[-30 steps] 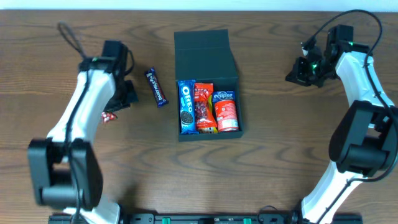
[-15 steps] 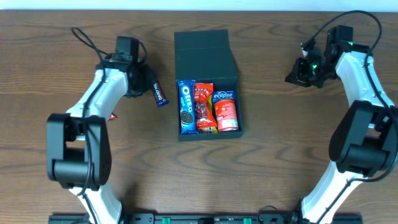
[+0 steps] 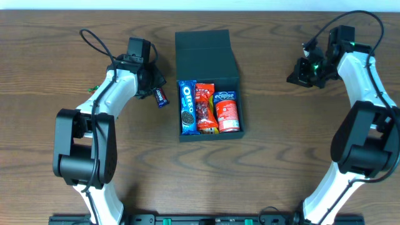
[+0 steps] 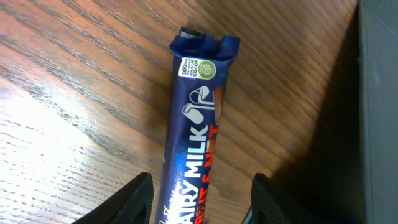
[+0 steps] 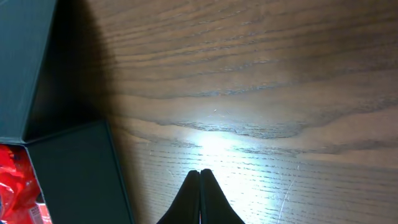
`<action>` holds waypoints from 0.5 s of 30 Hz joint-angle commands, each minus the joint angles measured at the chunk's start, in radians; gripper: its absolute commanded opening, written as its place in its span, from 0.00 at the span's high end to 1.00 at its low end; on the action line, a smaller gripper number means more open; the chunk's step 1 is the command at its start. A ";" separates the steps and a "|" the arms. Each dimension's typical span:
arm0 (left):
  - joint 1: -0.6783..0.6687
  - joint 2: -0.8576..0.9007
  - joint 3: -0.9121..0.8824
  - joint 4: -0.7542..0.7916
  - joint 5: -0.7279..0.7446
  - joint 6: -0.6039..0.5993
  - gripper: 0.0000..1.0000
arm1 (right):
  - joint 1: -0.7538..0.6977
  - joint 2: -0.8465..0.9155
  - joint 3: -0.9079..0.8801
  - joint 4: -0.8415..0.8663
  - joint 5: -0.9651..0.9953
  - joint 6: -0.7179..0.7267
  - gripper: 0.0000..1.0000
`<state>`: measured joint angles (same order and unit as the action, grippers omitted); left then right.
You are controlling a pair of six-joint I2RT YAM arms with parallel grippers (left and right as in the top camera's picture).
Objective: Pack container
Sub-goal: 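Grasp the purple Dairy Milk bar with the left gripper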
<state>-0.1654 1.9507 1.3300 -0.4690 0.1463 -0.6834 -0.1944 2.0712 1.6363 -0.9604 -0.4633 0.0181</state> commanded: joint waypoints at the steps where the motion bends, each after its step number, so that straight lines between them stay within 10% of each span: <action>1: -0.007 0.021 -0.010 -0.002 -0.050 -0.004 0.48 | -0.001 -0.001 0.015 0.001 -0.012 0.011 0.98; 15: -0.015 0.087 -0.006 0.000 -0.022 0.011 0.53 | 0.000 -0.001 0.015 0.001 -0.012 0.011 0.98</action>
<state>-0.1753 2.0121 1.3300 -0.4686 0.1261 -0.6807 -0.1944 2.0712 1.6363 -0.9596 -0.4633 0.0181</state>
